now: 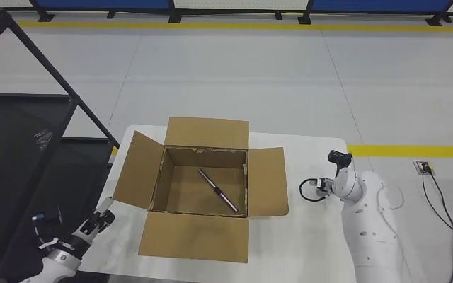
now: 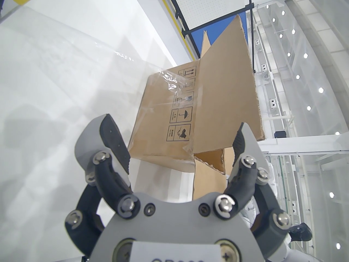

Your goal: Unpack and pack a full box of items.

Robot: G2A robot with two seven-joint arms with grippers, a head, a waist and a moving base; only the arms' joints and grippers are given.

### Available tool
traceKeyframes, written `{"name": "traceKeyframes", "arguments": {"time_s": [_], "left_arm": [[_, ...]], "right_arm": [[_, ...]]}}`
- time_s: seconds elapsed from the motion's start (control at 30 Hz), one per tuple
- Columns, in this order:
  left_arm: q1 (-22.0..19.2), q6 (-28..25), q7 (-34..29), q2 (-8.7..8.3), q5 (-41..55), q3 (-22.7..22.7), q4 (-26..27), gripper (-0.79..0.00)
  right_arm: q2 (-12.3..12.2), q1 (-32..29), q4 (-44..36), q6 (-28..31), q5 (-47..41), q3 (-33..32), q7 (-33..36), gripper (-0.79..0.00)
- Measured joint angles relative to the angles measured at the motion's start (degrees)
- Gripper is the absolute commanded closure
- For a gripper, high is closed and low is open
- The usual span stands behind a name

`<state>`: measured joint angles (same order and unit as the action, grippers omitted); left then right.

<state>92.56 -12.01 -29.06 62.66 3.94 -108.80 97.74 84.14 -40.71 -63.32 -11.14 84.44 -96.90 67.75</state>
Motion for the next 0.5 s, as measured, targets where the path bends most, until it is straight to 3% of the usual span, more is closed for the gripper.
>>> {"name": "traceKeyframes", "arguments": {"time_s": [0.13,0.33,0.5], "left_arm": [[0.1,0.0,0.1,-0.01,-0.1,-0.1,0.1,-0.785],[0.1,0.0,0.1,-0.04,-0.3,0.1,0.3,-0.785],[0.1,0.2,0.0,-0.06,-0.3,0.1,0.3,-0.785]], "right_arm": [[-0.3,0.9,1.9,0.3,-0.9,-0.2,-0.7,-0.203],[-0.6,1.3,2.5,0.7,-2.0,0.0,-1.2,-0.012],[-0.7,0.7,-0.8,-0.2,-3.0,0.6,-1.8,0.0]]}}
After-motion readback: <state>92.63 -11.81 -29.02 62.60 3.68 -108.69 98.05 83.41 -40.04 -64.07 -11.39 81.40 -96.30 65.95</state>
